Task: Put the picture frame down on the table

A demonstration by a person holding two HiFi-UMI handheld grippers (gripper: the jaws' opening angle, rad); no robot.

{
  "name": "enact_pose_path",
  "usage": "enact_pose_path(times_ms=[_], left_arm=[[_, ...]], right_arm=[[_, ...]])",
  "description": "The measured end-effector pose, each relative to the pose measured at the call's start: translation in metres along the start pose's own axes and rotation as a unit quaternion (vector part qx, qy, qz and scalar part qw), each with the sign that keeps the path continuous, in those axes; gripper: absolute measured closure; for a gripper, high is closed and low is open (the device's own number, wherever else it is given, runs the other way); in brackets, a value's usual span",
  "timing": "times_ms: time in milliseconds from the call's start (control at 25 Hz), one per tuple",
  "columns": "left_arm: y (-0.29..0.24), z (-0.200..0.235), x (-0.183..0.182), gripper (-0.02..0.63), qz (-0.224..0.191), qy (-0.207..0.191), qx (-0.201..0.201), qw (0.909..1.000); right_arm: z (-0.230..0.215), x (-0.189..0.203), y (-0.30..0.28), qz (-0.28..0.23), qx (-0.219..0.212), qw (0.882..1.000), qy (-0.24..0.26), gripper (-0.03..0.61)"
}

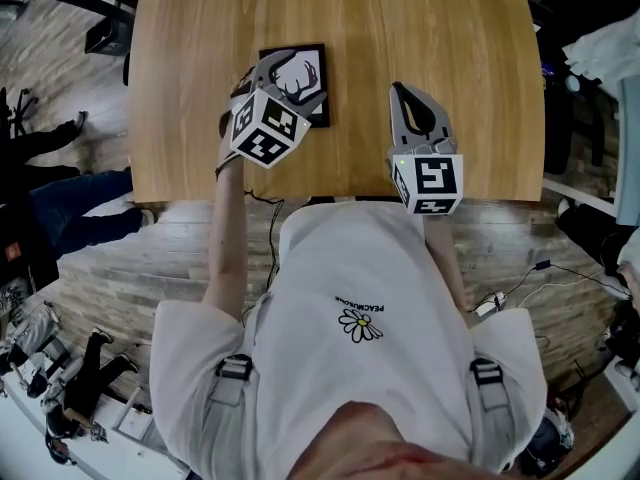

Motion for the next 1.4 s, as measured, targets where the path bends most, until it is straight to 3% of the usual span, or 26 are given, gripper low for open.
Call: enact_pose_path(times_ms=[200,360,520,560,600,640,760,840,1040,1200,1400], left_arm=[[0.042,0.019,-0.06,0.244,-0.111,0.049,-0.059,0.9908],[0.075,0.018,-0.099,0.244,-0.205,0.086,-0.051,0.9736],[0.103,0.022,-0.123,0.252,-0.259,0.09,-0.071,0.9591],[0.111,0.026,-0.129,0.302,-0.277,0.094,-0.087,0.9524],[0.121,0.032,-0.135,0.45,-0.297,0.1,-0.113,0.9428],[0.132,0.039,-0.139,0.536,-0.317,0.109,-0.146,0.9308],[0.157,0.056,-0.136,0.579,-0.349,0.141,-0.248,0.8927],[0.161,0.058,-0.124,0.594,-0.348,0.163,-0.284,0.8788],[0.125,0.029,-0.084,0.598,-0.311,0.236,-0.24,0.8887],[0.102,0.009,-0.052,0.598,-0.283,0.28,-0.249,0.8827],[0.093,-0.001,-0.044,0.598,-0.271,0.289,-0.245,0.885]], right_arm=[[0.001,-0.01,-0.002,-0.015,-0.002,1.0,0.003,0.566],[0.003,-0.017,-0.003,-0.026,-0.005,1.0,0.003,0.568],[0.006,-0.013,-0.006,-0.021,-0.009,1.0,-0.001,0.568],[0.005,-0.013,-0.006,-0.02,-0.009,1.0,-0.002,0.568],[0.005,-0.012,-0.006,-0.02,-0.01,1.0,-0.003,0.567],[0.005,-0.012,-0.007,-0.02,-0.01,1.0,-0.004,0.567],[0.005,-0.01,-0.007,-0.018,-0.008,1.0,-0.006,0.568],[0.006,-0.01,-0.006,-0.019,-0.006,1.0,-0.007,0.566],[0.005,-0.01,-0.005,-0.022,-0.002,1.0,-0.007,0.568],[0.004,-0.013,-0.002,-0.031,0.005,0.999,-0.007,0.568],[0.007,-0.019,0.001,-0.044,0.013,0.999,0.007,0.568]])
Point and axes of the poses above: the fingertips, and each gripper's own axes: y backward along the fingers, z to its left, x out of its underside, the point moved 1 cm from there along y, backward along the fingers
